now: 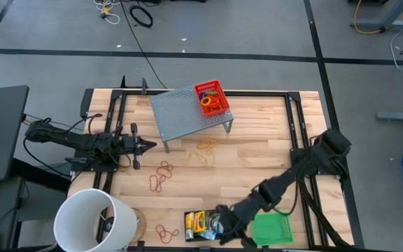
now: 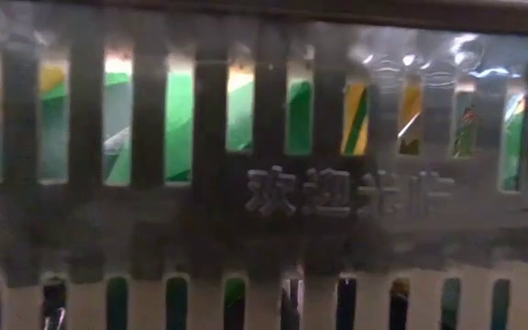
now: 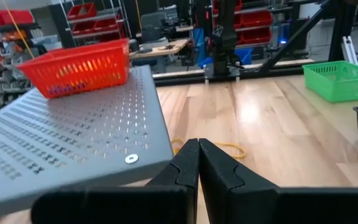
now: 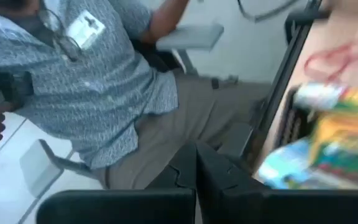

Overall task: Pick & Place Office Desk Supplies
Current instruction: Put the black bin on the shelf

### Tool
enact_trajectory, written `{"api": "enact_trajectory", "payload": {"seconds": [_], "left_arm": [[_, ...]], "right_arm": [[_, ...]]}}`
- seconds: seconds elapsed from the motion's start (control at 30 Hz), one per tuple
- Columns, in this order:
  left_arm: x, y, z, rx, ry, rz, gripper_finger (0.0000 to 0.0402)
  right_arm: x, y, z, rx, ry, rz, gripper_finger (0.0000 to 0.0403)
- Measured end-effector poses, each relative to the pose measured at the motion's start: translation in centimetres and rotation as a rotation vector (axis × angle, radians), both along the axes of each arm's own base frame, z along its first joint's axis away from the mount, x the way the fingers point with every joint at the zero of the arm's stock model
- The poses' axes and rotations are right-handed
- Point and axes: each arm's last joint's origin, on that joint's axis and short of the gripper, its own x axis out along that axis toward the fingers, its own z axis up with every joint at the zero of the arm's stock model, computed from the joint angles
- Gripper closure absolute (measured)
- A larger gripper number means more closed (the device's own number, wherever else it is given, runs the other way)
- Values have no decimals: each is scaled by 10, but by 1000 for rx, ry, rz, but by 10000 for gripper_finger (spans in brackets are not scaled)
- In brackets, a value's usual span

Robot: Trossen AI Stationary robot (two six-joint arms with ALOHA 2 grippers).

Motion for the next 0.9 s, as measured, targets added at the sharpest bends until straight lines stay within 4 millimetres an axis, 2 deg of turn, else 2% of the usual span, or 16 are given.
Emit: {"api": "enact_trajectory", "payload": {"seconds": [0.2,0.43,0.67,0.9], "left_arm": [[0,0,-4,-34,29,0,387],[0,0,-4,-34,32,3,387],[1,0,-4,-20,37,4,387],[1,0,-5,-8,44,4,387]], "right_arm": [[12,35,-25,-28,51,-46,402],[16,58,-36,-239,119,-158,402],[9,63,-47,-316,183,-189,403],[4,59,-57,-410,235,-204,403]]}}
